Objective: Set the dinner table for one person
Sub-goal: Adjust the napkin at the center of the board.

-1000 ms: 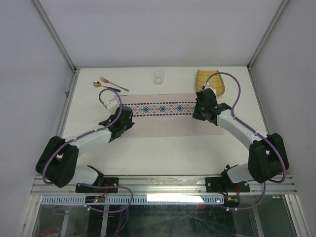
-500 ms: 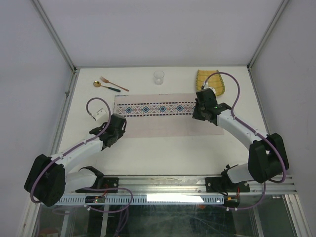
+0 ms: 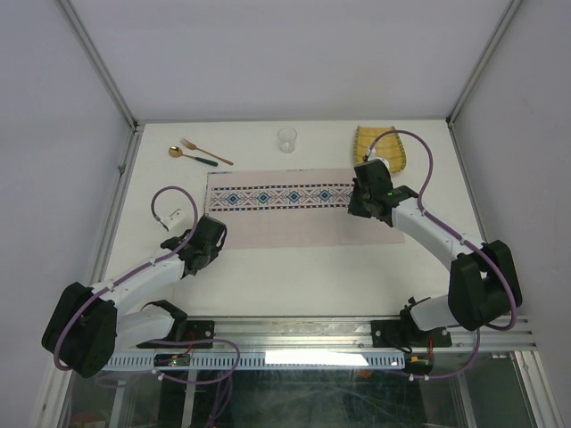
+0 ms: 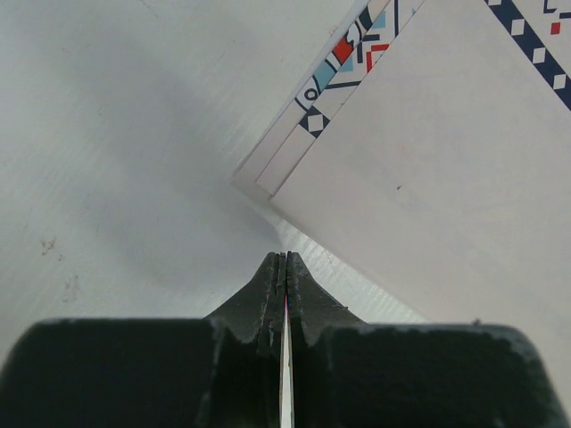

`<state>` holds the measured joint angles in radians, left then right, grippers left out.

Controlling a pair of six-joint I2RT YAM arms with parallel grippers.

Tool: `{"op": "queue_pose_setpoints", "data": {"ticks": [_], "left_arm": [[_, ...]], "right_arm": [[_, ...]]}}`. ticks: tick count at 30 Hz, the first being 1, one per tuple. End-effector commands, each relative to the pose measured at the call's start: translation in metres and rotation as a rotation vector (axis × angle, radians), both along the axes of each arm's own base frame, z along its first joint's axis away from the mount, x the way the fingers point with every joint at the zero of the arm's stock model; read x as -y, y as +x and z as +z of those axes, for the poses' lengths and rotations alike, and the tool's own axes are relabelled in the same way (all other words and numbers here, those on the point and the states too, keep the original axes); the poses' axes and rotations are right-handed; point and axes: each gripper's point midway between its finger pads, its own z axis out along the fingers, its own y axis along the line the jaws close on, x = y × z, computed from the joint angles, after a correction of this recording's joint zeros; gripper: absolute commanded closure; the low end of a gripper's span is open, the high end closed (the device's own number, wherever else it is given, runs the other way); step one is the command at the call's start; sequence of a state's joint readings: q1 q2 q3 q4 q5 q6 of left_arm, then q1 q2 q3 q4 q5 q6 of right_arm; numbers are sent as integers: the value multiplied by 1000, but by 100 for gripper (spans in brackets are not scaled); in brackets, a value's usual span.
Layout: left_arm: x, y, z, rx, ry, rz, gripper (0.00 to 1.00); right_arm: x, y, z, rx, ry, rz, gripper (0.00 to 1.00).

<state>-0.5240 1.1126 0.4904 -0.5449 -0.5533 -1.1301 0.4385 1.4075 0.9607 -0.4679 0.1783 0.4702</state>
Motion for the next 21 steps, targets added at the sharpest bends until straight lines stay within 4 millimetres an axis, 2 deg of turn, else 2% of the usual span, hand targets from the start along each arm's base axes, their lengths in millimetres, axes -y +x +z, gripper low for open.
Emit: {"op": "queue_pose_setpoints", "data": {"ticks": [1, 12, 21], "left_arm": [[-3, 6, 4, 36, 14, 25, 100], [-3, 11, -3, 36, 32, 34, 100], [-4, 17, 1, 60, 49, 39, 100]], "right_arm": [[-3, 7, 14, 55, 12, 10, 100], [-1, 4, 14, 54, 12, 3, 100], [-1, 4, 9, 45, 8, 2, 100]]}}
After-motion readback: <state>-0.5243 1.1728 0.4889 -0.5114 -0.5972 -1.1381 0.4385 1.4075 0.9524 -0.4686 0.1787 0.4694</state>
